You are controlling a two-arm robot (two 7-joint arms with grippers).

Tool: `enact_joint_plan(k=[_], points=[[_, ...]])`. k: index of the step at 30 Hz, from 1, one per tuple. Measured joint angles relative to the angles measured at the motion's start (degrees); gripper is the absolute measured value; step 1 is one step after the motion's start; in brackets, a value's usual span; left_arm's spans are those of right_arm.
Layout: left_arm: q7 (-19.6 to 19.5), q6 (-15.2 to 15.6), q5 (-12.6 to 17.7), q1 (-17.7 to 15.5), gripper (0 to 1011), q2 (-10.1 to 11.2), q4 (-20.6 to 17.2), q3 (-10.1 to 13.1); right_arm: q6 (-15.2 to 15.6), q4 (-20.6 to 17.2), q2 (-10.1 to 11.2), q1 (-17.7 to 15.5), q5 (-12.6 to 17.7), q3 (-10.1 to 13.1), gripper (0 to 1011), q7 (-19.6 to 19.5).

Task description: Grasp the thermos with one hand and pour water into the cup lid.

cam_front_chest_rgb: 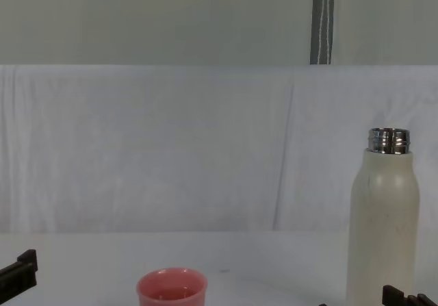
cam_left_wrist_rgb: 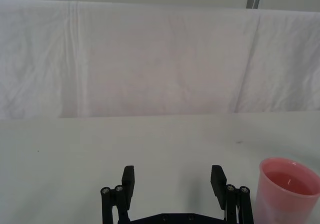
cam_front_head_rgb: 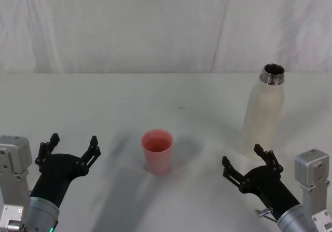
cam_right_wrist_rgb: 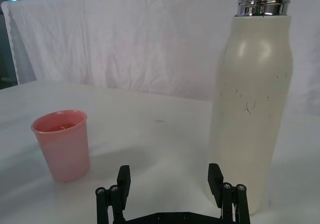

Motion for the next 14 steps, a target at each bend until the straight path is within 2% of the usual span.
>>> enact_joint_plan(k=[14], points=[[0.00,0.00,0.00,0.00,1001,0.00,0.00,0.00,0.00,0.00,0.00,0.00,0.00,0.00,1001,0.00]])
